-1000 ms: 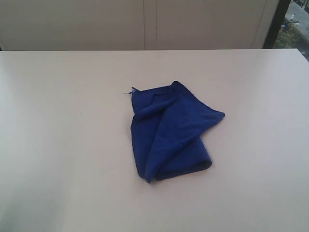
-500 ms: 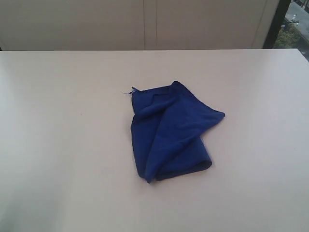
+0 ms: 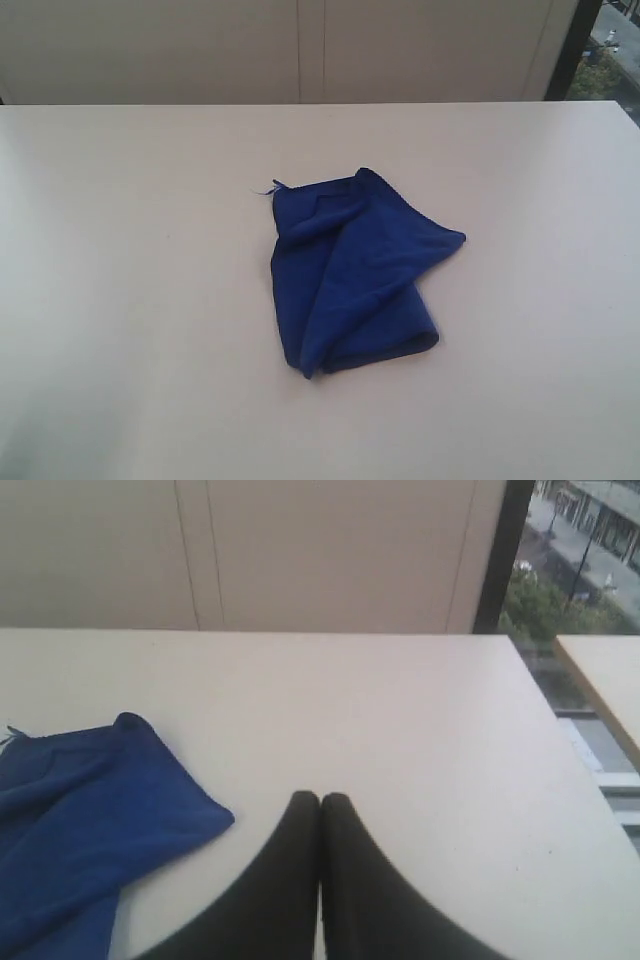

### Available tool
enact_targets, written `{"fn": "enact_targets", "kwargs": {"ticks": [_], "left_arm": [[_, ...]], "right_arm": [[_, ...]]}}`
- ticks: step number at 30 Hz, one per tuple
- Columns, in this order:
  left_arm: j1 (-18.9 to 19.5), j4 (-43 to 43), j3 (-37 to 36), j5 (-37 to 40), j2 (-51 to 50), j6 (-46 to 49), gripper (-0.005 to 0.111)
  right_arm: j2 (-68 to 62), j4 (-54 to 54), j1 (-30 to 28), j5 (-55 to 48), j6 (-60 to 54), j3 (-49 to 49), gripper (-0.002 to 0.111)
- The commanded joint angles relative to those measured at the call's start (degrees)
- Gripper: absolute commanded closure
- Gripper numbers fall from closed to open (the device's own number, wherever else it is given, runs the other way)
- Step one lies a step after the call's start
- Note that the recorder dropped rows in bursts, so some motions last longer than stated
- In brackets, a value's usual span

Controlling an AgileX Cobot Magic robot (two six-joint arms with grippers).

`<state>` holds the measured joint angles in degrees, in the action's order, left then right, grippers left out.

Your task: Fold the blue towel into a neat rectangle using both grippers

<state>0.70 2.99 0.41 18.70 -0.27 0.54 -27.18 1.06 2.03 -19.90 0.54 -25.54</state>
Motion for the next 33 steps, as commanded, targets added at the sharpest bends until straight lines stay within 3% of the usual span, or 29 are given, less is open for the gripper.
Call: {"fn": "enact_targets", "kwargs": {"ticks": [1,5,11,21,33], "left_arm": [[0.19,0.02,-0.41,0.56,0.27,-0.54,0.107],[0.19,0.02,-0.41,0.56,0.27,-0.54,0.107],[0.19,0.02,-0.41,0.56,0.27,-0.54,0.107],[0.19,0.02,-0.41,0.56,0.27,-0.54,0.107],[0.19,0.02,-0.41,0.56,0.27,-0.54,0.107]], "right_arm": [[-10.03,5.05,0.22,-2.42,-0.08,-3.77,0.108],[-20.02,12.57,0.22,-7.40,-3.74,-7.86,0.108],[-42.41,30.13,2.27,-16.30,-19.86,-21.95,0.108],[-71.32,30.24,20.45,-15.94,-18.33,-46.53,0.108],[-90.51,27.96,24.25,-15.14,-13.32,-65.79,0.108]]}}
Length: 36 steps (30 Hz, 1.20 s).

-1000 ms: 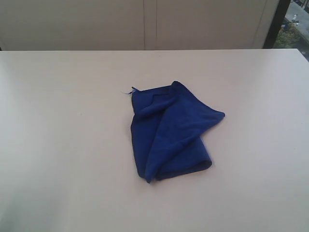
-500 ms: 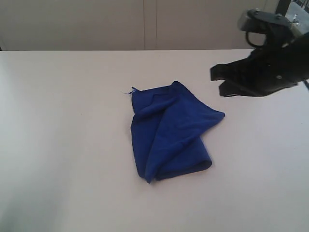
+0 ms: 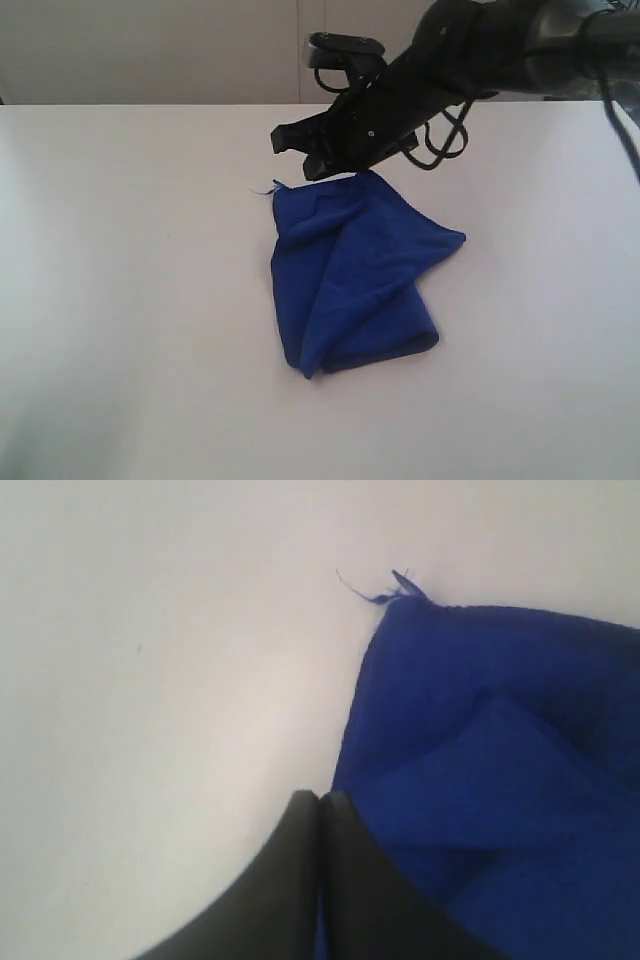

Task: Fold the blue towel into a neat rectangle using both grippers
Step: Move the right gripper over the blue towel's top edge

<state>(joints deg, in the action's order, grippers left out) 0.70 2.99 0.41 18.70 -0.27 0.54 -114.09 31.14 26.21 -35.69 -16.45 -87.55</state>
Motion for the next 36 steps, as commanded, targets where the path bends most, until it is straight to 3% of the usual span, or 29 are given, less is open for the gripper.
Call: {"fn": "enact_targets", "kwargs": {"ticks": [1,6,10,13,16,25,36], "left_arm": [[0.19,0.02,-0.41,0.56,0.27,-0.54,0.107],[0.19,0.02,-0.41,0.56,0.27,-0.54,0.107],[0.19,0.02,-0.41,0.56,0.27,-0.54,0.107],[0.19,0.02,-0.41,0.56,0.27,-0.54,0.107],[0.19,0.02,-0.41,0.56,0.27,-0.54,0.107],[0.19,0.02,-0.41,0.56,0.27,-0.54,0.107],[0.19,0.02,-0.41,0.56,0.27,-0.54,0.107]], "right_arm": [[-4.58,-3.69,0.07,1.27,5.40,-4.61,0.108],[-8.13,-13.37,0.07,4.84,19.03,-6.75,0.108],[-10.17,-13.41,0.07,8.29,24.99,-7.27,0.107],[-11.46,-13.18,0.07,10.61,27.18,-7.27,0.099],[-12.08,-13.18,0.07,11.95,26.45,-7.27,0.088],[-12.89,-13.41,-0.04,13.16,10.51,-7.27,0.062],[-15.02,-13.41,-2.22,10.44,1.16,-7.28,0.061]]}}
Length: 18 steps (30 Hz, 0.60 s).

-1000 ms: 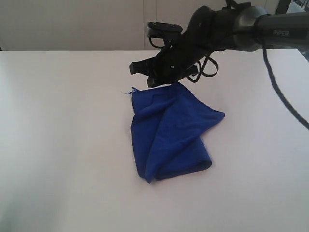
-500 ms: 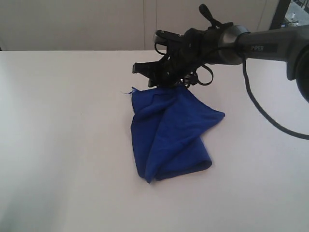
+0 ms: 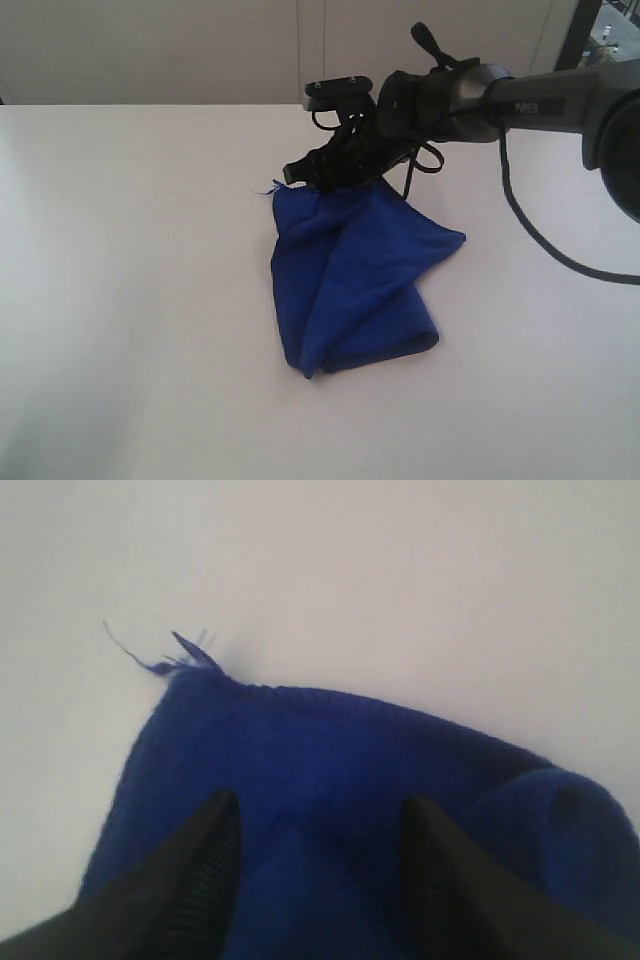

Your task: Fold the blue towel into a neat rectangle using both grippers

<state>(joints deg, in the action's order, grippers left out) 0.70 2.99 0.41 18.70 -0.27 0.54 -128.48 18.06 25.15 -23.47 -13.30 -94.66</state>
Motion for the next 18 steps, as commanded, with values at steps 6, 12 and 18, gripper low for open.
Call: {"fn": "enact_targets", "kwargs": {"ticks": [6,12,18], "left_arm": [[0.19,0.02,-0.41,0.56,0.27,-0.54,0.107],[0.19,0.02,-0.41,0.56,0.27,-0.54,0.107],[0.19,0.02,-0.41,0.56,0.27,-0.54,0.107]], "right_arm": [[-0.94,-0.33,-1.16,-5.59,-9.17,-0.18,0.067],[1.23,-0.33,-1.16,-5.41,-13.68,-0.18,0.108],[7.20,-6.32,-1.25,-20.40,-20.52,-0.18,0.108]]}}
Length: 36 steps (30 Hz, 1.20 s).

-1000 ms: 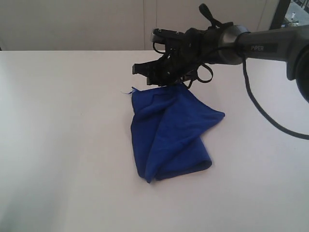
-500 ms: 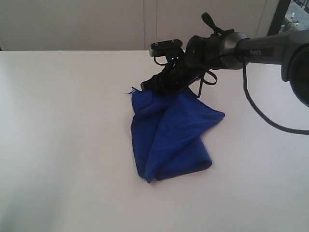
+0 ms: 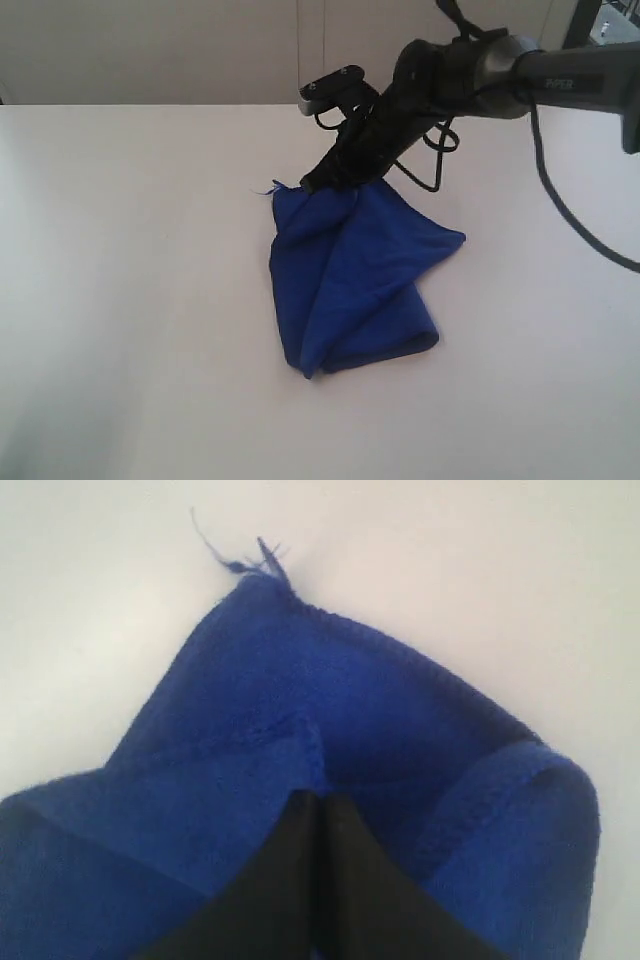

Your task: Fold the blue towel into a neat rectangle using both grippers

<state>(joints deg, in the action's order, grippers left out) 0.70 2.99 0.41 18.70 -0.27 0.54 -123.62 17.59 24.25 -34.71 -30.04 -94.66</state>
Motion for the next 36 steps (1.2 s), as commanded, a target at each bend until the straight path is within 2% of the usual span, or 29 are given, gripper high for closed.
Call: {"fn": "enact_targets", "kwargs": {"ticks": [1,3,8,9,11,15,18,27,36], "left_arm": [[0.19,0.02,-0.41,0.56,0.27,-0.54,0.107],[0.19,0.02,-0.41,0.56,0.27,-0.54,0.107],[0.19,0.02,-0.41,0.56,0.27,-0.54,0.107],[0.19,0.02,-0.41,0.56,0.27,-0.54,0.107],[0.19,0.02,-0.41,0.56,0.27,-0.54,0.107],[0.19,0.02,-0.41,0.56,0.27,-0.54,0.107],[0.19,0.02,-0.41,0.56,0.27,-0.54,0.107],[0.19,0.02,-0.41,0.56,0.27,-0.54,0.107],[0.19,0.02,-0.41,0.56,0.27,-0.54,0.107]], "right_arm": [[2.47,-8.79,-0.35,-11.56,-3.77,-0.06,0.108],[2.36,-13.47,-0.35,-16.63,-3.77,-0.06,0.108],[1.16,-13.69,-0.35,-17.54,-3.77,0.05,0.106],[0.76,-13.69,-0.35,-18.27,-3.77,0.05,0.104],[-0.22,-13.69,-0.35,-20.71,-3.52,0.05,0.090],[0.06,-13.69,-0.35,-21.43,1.97,0.05,0.071],[1.99,-13.81,-0.35,-21.21,6.10,-0.07,0.064],[7.86,-13.20,-0.35,-18.55,9.50,-0.07,0.063],[5.98,-12.93,-0.35,-19.21,9.50,0.05,0.061]]}}
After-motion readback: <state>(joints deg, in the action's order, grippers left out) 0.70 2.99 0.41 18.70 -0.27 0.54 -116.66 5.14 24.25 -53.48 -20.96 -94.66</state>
